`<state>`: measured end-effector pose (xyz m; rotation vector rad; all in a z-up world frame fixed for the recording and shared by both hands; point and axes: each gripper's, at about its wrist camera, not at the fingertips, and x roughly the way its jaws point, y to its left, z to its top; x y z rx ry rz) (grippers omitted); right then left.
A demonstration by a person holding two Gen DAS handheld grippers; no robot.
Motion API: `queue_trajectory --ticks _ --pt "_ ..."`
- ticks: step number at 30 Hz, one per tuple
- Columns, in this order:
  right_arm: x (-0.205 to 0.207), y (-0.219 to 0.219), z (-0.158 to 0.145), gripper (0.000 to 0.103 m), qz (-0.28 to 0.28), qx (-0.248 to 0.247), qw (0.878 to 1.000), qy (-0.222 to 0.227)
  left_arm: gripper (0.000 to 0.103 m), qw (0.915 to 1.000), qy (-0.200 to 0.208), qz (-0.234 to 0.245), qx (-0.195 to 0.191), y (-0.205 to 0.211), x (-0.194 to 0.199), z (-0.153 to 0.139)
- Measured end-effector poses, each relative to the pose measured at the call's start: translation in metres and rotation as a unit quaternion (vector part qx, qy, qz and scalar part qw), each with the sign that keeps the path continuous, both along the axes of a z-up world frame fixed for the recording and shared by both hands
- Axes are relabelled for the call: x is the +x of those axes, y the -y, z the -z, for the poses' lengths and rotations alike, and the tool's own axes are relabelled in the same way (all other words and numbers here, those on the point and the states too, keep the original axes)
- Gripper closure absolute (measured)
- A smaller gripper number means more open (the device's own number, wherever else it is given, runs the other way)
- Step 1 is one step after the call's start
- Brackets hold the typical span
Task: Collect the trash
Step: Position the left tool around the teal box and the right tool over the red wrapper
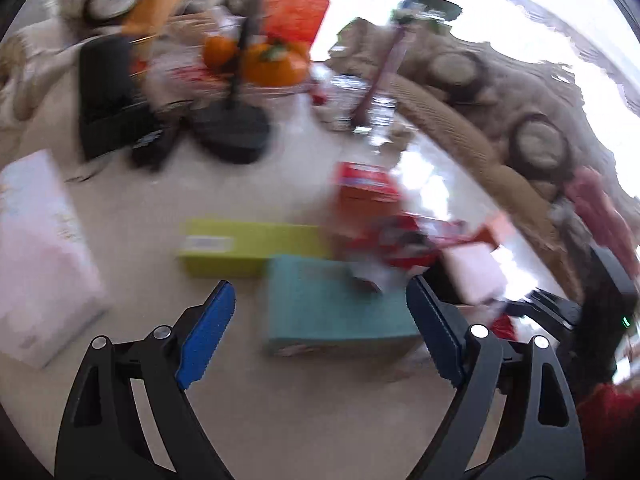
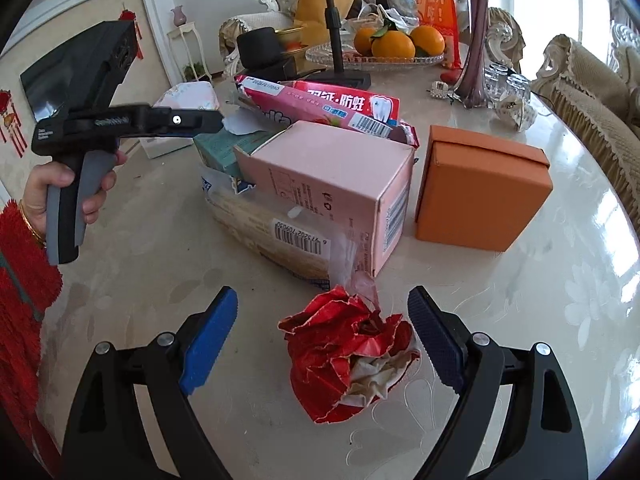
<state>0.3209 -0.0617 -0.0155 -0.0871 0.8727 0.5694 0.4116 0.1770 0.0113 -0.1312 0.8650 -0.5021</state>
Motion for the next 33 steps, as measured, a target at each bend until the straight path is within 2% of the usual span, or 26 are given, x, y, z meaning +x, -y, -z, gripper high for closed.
queue_trajectory --ticks 3,6,10,15,19,24,28,30,33 --pt "0.002 0.003 0.001 0.02 0.008 0.007 1.0 -0.005 0.017 0.9988 0.004 0.022 0.044 0.022 -0.002 0.004" --pt "0.002 0.005 0.001 0.02 0.011 0.01 1.0 -0.005 0.016 0.9976 -0.018 0.035 0.058 0.037 0.0 0.009" --pt "0.002 0.005 0.0 0.02 0.013 0.011 1.0 -0.002 0.016 0.9936 -0.004 0.002 0.113 0.054 -0.005 0.003" --pt "0.0 0.001 0.0 0.02 0.011 0.001 1.0 0.004 0.016 0.9838 0.004 -0.021 0.178 0.075 -0.005 0.002" --pt "-0.002 -0.006 0.001 0.02 0.002 -0.023 1.0 0.009 0.016 0.9847 -0.015 -0.047 0.167 0.07 -0.001 0.002" --pt "-0.006 -0.005 -0.003 0.02 0.0 -0.025 0.999 0.026 0.016 0.9851 -0.036 -0.04 0.164 0.075 -0.003 0.0" --pt "-0.001 0.007 0.0 0.02 0.019 -0.007 1.0 0.006 0.015 0.9756 -0.065 -0.005 0.21 0.075 -0.023 0.023" --pt "0.0 0.011 0.001 0.02 0.02 -0.001 1.0 0.0 0.016 0.9808 -0.055 -0.012 0.187 0.065 -0.034 0.024" --pt "-0.001 0.009 0.0 0.02 0.018 -0.003 1.0 0.004 0.016 0.9864 -0.043 -0.054 0.15 0.048 -0.038 0.016"
